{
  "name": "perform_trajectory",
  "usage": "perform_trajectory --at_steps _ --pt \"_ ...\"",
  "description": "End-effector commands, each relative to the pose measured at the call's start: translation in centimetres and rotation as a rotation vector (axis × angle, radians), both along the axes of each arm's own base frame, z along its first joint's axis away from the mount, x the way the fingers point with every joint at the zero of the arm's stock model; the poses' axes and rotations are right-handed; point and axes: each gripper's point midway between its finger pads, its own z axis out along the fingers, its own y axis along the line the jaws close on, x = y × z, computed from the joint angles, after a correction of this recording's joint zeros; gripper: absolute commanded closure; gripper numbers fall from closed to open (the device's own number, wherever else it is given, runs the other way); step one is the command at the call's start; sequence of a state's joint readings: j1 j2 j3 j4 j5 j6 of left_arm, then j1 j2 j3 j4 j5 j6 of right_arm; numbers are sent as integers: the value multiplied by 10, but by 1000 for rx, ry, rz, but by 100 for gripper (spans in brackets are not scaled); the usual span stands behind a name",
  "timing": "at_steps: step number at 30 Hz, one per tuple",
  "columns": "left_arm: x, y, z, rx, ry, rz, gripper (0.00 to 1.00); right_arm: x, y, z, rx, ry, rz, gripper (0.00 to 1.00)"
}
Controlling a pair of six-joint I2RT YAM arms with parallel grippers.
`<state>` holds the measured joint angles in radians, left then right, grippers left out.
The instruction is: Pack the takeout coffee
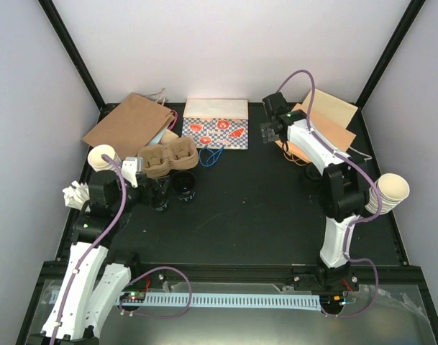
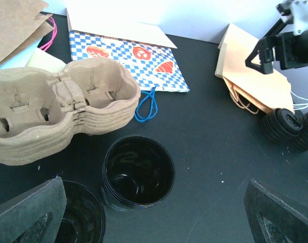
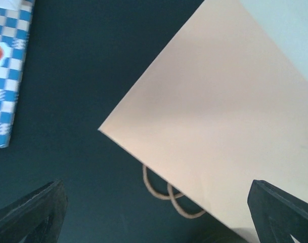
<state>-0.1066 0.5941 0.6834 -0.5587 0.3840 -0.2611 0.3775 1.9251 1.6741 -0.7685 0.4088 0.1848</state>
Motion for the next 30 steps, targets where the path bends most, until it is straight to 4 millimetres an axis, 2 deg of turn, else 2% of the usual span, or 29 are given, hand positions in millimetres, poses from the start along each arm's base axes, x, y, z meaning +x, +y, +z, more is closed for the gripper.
perform_trajectory --at_steps 1,10,14,17,30 --pt "0 -4 11 5 -55 -27 1 20 -17 -5 -159 -15 -21 0" --pt "1 -4 8 9 -48 -26 1 50 -22 -37 -302 22 -19 0" --pt "2 -3 7 11 -44 -22 1 61 -14 -44 -303 35 17 0" --pt "2 -2 8 13 -45 -19 1 64 -8 -50 -290 40 42 0" --pt "2 -2 6 16 -41 -17 1 67 -11 -79 -444 50 25 0"
